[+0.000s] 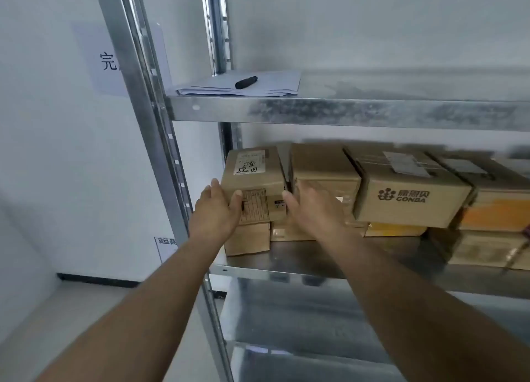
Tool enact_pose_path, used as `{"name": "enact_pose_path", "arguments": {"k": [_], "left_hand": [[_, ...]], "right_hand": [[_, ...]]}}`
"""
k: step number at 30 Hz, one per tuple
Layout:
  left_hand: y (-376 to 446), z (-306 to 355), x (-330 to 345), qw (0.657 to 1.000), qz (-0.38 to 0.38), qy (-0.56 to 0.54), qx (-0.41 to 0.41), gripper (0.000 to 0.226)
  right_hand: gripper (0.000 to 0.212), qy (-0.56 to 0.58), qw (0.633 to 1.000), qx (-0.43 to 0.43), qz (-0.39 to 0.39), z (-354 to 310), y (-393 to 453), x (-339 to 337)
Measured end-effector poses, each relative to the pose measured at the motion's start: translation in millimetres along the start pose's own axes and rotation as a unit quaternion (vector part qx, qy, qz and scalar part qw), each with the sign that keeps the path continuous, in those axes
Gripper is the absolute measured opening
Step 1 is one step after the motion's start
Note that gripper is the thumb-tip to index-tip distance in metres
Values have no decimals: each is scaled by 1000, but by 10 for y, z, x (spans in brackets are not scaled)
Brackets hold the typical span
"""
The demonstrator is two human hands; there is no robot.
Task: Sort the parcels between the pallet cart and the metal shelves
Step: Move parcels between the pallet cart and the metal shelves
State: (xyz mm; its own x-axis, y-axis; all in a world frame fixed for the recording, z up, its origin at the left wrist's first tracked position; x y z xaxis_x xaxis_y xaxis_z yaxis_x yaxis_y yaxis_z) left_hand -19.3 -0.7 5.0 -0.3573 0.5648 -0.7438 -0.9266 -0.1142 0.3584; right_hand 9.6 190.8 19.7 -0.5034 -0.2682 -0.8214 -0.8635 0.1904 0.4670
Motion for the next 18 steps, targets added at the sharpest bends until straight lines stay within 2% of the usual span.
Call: {"name": "enact_pose_path", "arguments": {"k": [6, 11, 15, 18], "left_hand": [[399, -114, 130, 995, -53, -53, -62, 58], [556, -166, 259, 976, -100, -155, -120, 47], [573, -210, 303, 964, -62, -201, -160, 36], [549, -283, 304, 960, -54, -215, -173, 34]], "right_hand": [[43, 39, 998, 49, -11, -178, 267, 182], [39, 101, 987, 123, -37, -211, 377, 322], [36, 181, 967, 175, -49, -209, 413, 390], [25, 215, 955, 193, -72, -162, 411, 456]]}}
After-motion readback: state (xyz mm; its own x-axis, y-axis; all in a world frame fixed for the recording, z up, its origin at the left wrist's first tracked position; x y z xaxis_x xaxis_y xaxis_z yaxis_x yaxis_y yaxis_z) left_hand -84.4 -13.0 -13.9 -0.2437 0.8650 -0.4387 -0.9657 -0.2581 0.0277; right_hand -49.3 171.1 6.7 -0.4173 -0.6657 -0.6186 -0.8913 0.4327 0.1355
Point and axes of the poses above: each hand's wrist, its own y-axis towards the middle knuckle, its own x-axis out of the palm, z = x × y, the point moved 2 cm from there along y, towards the middle knuckle, and after that the axes turned 8 degrees about z, right-handed, at the moved point
